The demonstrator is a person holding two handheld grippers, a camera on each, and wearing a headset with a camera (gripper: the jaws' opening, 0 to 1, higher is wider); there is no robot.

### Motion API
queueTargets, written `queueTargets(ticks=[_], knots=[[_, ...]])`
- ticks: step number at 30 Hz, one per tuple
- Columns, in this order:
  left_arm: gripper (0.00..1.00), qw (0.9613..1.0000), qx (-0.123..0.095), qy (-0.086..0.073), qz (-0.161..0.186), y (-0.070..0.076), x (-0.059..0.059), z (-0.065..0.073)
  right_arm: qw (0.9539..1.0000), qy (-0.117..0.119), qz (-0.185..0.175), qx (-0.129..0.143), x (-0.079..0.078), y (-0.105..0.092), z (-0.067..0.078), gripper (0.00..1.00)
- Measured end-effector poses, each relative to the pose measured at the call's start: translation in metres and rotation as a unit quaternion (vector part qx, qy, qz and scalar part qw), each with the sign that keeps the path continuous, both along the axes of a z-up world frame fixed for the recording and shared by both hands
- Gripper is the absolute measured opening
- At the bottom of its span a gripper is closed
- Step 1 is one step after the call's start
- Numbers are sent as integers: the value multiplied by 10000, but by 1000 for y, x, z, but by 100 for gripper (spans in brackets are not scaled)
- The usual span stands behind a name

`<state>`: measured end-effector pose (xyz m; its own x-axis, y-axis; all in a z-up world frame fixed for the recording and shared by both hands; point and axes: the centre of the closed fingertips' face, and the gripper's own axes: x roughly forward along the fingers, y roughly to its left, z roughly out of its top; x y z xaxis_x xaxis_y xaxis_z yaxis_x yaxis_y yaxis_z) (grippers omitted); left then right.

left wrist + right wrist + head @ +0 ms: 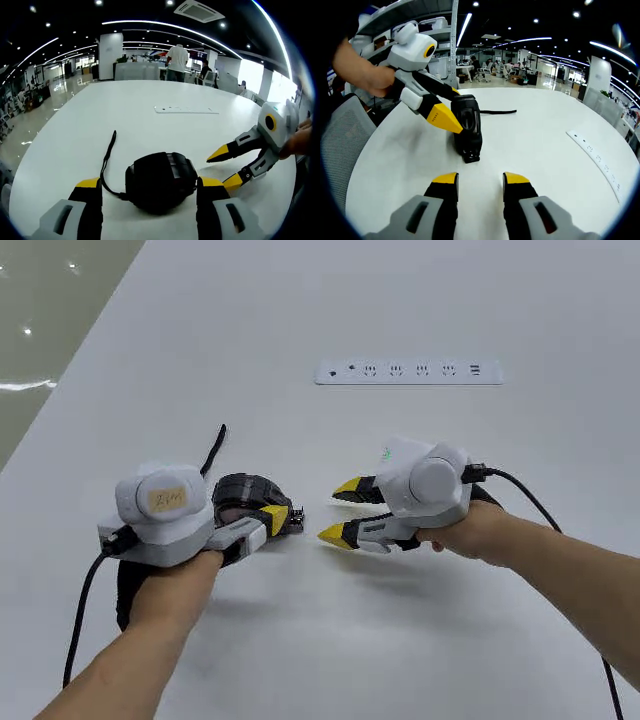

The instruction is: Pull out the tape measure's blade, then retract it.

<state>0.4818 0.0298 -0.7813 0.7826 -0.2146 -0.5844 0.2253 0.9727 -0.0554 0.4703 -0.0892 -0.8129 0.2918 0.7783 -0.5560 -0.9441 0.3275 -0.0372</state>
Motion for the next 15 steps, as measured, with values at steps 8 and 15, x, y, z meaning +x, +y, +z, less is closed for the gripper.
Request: queueTargets(ticks=[8, 15], knots=[[76, 9990, 37, -39, -435, -2, -5, 1, 9993, -33, -374, 61, 0, -28, 7, 40], [80, 9954, 24, -90, -951, -6, -10, -1, 9971, -59, -740, 161, -5, -54, 14, 45]])
